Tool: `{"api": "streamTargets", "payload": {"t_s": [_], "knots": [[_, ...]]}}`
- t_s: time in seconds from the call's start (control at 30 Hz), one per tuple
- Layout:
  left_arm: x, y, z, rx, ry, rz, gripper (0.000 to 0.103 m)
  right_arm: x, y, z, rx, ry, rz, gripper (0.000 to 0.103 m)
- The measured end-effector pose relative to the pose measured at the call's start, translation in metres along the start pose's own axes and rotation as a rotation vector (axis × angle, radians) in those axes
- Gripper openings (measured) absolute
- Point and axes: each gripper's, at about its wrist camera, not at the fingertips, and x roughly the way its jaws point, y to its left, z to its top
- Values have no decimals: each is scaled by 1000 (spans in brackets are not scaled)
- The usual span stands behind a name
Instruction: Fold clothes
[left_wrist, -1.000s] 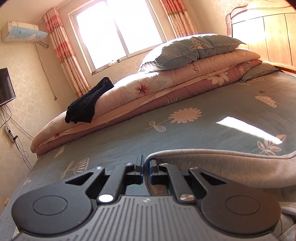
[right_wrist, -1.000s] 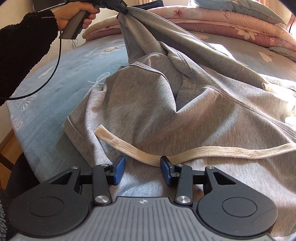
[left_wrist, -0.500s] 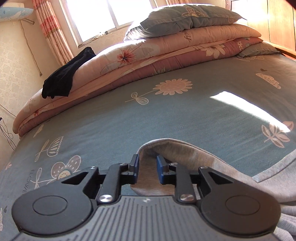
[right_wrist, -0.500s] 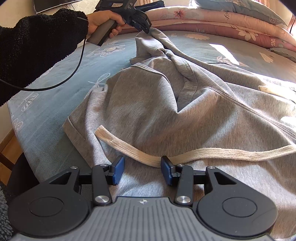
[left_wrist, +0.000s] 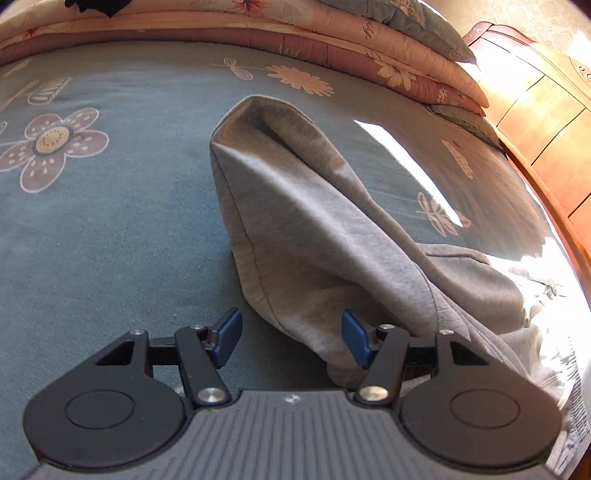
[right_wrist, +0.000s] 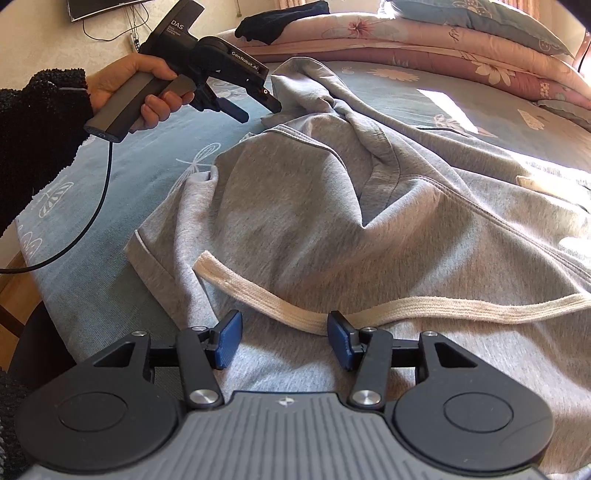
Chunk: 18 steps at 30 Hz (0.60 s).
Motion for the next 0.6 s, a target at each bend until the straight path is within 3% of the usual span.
{"api": "streamTargets", "payload": {"t_s": [0.17,0.2,0.23,0.27,0.3,0.33,0.53,0.6], "knots": [[15,8,-10,-138,21,-102,56,-1,1,-1,4,1,-10,56],[17,8,-11,-152,18,-117,49,-1,1,-1,3,2,-11,56],[18,6,-11,-149,7,-118,37,-2,1,-1,2,2,-13,56],[19,5,-11,-145,-4,-120,19,-2,2,-1,1,3,-14,56],[18,3,-11,-138,-20,-112,12,-2,2,-1,-1,3,-15,56],[13,0,-9,-119,-49,-83,8,-2,2,-1,-2,4,-16,56],[-28,5,19,-44,-212,75,7,-2,1,-2,-11,4,-22,56],[-39,12,32,-11,-251,164,6,-1,2,-1,-18,4,-26,57]]}}
